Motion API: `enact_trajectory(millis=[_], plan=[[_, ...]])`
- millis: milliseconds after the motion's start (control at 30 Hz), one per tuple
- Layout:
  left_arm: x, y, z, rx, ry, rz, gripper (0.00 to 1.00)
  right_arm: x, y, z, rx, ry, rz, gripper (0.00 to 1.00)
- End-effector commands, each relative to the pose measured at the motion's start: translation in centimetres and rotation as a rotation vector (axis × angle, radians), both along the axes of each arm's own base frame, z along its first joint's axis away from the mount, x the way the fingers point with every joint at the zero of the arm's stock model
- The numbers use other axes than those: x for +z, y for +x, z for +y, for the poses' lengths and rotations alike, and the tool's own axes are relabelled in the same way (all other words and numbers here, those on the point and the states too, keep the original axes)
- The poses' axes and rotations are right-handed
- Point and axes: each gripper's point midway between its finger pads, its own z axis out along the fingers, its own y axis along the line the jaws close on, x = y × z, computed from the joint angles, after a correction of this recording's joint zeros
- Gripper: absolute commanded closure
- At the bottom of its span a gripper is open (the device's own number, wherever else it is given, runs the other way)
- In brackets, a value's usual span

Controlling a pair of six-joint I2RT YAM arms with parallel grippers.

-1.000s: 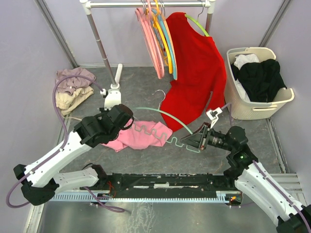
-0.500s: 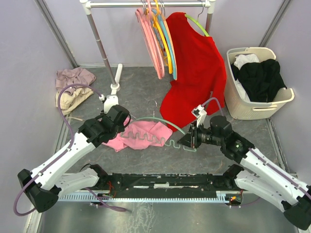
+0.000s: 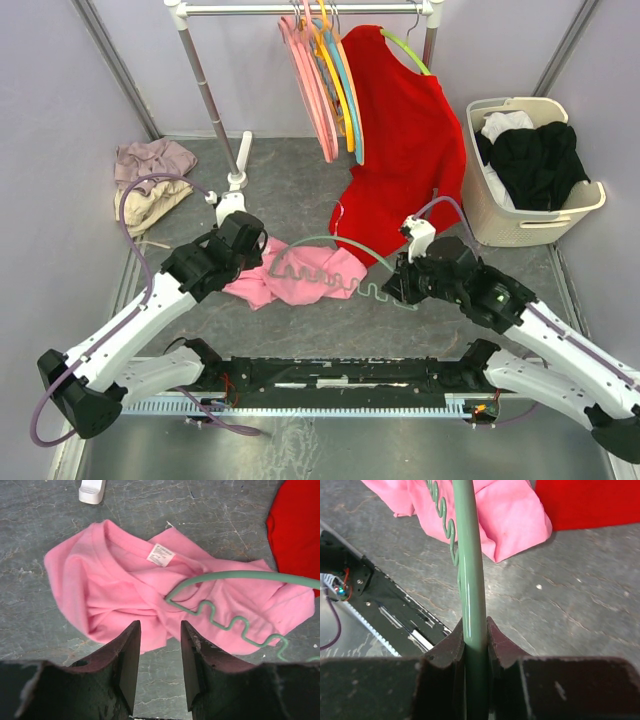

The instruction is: Place the t-shirt on the hanger

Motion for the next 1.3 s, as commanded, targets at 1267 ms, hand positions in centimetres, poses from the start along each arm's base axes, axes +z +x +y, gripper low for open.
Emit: enact_trajectory(millis=[1267], plan=[[-7.9,9.4,-9.7,-0.062,-0.1,0.117,0.36,12.9,-4.6,-9.4,-0.151,0.013,-0.164,0.98]])
